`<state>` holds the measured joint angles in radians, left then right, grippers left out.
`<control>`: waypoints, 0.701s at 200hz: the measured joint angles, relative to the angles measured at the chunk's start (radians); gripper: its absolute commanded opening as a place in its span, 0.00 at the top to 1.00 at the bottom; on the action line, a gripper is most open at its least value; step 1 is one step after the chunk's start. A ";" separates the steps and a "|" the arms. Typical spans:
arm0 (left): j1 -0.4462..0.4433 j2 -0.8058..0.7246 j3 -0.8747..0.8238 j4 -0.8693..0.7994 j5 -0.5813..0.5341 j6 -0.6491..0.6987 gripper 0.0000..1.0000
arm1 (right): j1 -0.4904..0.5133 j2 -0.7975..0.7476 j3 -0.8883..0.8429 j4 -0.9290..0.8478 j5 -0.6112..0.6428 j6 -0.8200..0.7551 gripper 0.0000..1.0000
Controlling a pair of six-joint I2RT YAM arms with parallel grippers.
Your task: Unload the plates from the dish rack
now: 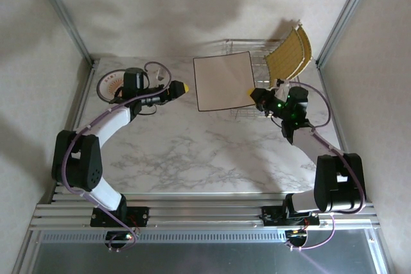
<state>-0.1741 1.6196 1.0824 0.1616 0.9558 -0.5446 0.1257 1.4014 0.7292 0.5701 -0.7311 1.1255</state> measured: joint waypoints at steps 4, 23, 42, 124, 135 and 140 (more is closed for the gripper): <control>-0.002 0.006 0.000 0.027 0.009 -0.018 0.06 | 0.005 0.007 0.000 0.003 -0.002 0.002 1.00; -0.009 0.033 0.000 0.126 0.039 -0.073 0.10 | 0.028 0.039 0.005 0.012 -0.009 0.008 1.00; -0.019 0.072 0.000 0.183 0.054 -0.111 0.16 | 0.050 0.067 0.016 0.018 -0.019 0.016 1.00; -0.030 0.149 0.018 0.223 0.082 -0.154 0.74 | 0.096 0.140 0.074 0.063 -0.050 0.027 1.00; -0.030 0.149 0.026 0.224 0.081 -0.159 0.81 | 0.097 0.153 0.075 0.073 -0.051 0.034 1.00; -0.030 0.149 0.028 0.222 0.080 -0.155 0.83 | 0.098 0.158 0.075 0.077 -0.052 0.036 1.00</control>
<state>-0.2043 1.7683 1.1107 0.3832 1.0363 -0.6998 0.2234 1.5593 0.8043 0.6476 -0.7830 1.1618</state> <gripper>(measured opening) 0.230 0.110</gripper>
